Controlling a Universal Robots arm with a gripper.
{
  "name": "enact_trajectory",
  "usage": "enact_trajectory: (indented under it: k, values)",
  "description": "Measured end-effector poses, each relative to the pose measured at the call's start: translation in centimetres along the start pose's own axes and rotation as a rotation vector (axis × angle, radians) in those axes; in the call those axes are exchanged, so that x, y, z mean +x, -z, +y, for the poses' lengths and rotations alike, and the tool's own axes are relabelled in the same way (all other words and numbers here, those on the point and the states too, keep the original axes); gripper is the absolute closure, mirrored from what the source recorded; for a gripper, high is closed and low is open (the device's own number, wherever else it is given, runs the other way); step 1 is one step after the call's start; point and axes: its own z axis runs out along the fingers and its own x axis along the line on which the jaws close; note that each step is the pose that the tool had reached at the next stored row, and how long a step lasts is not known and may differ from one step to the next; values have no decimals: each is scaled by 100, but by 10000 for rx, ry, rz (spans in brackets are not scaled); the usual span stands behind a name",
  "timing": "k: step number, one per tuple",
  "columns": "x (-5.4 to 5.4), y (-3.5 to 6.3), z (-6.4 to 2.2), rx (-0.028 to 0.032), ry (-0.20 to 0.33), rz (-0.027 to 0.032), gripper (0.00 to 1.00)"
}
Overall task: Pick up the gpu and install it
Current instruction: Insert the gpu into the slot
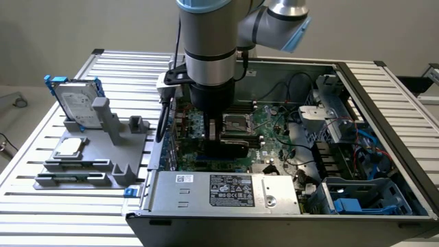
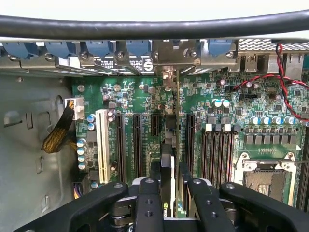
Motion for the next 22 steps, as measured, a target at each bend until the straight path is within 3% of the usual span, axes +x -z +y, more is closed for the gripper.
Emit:
enact_trajectory:
  k: [4,10,20,22]
  values:
    - [0,0,2,-4,-1,-9,74]
    - [1,-23,3,-7,-9,-131,74]
    - [-2,-44,6,-14,-14,-172,74]
    - [-1,-34,5,-11,-15,-165,67]
